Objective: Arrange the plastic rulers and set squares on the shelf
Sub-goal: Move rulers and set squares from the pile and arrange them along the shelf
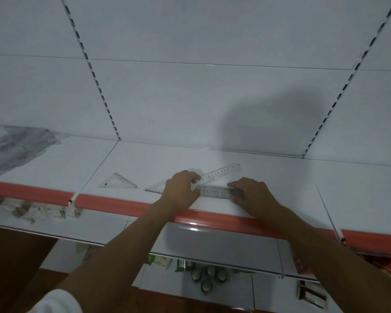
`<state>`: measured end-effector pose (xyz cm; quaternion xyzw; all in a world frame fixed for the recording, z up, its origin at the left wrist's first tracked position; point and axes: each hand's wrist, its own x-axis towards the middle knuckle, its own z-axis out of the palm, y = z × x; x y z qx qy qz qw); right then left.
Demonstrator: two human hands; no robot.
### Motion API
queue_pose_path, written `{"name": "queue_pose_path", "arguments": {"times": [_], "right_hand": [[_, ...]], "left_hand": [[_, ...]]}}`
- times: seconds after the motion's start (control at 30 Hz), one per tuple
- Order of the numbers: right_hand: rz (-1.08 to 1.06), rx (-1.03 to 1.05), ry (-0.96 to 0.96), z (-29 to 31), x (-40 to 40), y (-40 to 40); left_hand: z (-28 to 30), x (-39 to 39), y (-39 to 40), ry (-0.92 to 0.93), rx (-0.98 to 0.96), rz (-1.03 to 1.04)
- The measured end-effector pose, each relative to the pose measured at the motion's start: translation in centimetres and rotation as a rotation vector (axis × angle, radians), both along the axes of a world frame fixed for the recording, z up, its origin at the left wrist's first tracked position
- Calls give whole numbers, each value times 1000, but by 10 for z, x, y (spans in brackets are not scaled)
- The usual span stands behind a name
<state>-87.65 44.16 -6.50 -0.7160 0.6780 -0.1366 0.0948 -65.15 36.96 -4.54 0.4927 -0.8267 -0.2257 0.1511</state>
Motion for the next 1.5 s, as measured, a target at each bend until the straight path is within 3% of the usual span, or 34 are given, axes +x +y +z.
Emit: {"name": "queue_pose_path", "arguments": {"times": [0.1,0.23,0.3,0.53,0.8,1.23,1.5], "right_hand": [[-24,-78,-21,0,-3,2],[-140,-424,-31,13,-12,7],[-175,-492,-20,22,-18,8],[-30,-373,218,24,-37,9],[-59,-234,121,13,-44,19],[-27,-132,87,0,-47,23],[-48,-3,-61,2,-46,25]], "left_hand": [[2,-2,-3,10,-13,-18],[4,-7,-6,17,-25,-67],[5,-12,-7,9,-33,-108],[12,-36,-4,33,-8,-236],[3,-30,-12,-14,-15,-157],[-1,-22,-8,-160,-2,-191],[0,-25,-6,-177,-6,-220]]}}
